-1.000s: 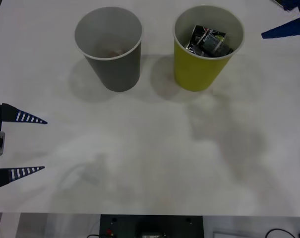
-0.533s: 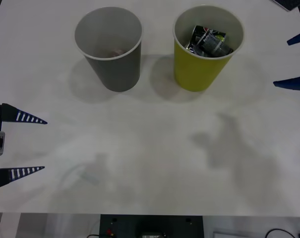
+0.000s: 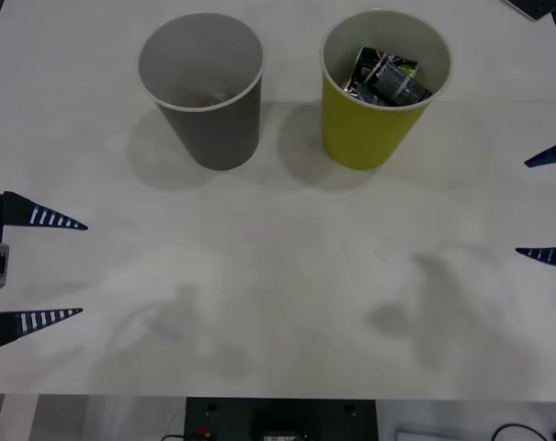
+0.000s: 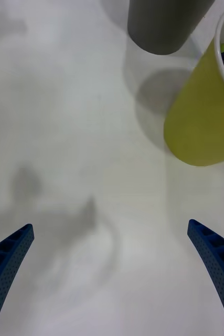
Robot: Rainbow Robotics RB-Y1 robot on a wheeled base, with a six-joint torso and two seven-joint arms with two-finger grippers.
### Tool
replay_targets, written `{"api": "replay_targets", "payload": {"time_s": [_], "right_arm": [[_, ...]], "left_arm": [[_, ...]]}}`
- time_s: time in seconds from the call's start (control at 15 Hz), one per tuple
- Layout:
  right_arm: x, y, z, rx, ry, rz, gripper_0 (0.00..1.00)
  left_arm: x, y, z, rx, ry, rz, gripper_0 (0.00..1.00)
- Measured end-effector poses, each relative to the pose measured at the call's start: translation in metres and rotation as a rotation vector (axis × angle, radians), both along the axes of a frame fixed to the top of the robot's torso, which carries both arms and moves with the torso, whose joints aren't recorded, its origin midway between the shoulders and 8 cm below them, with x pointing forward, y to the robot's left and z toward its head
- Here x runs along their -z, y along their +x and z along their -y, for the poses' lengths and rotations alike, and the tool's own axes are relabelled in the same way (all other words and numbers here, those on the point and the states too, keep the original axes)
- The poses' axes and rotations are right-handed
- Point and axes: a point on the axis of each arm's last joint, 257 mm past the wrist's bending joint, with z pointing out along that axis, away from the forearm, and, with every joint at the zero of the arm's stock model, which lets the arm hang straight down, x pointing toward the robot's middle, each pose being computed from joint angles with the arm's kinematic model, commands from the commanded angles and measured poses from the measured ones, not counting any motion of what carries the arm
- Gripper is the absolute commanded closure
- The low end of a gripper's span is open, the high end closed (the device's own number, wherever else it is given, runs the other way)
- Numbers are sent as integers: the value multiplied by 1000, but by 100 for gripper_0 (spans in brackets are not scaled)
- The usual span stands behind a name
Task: Put the can into the green bin and the plastic bottle into the gray bin
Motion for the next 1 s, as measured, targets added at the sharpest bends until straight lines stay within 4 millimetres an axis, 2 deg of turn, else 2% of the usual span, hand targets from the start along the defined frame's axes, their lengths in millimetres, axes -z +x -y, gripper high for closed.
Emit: {"api": "replay_targets", "payload": {"time_s": [0.33, 1.0], "right_arm": [[37, -25, 3, -53, -32, -28, 0], [63, -35, 7, -29, -7, -42, 0]], "left_arm": [[0, 0, 0, 0, 0, 0, 0], [0, 0, 0, 0, 0, 0, 0]]}}
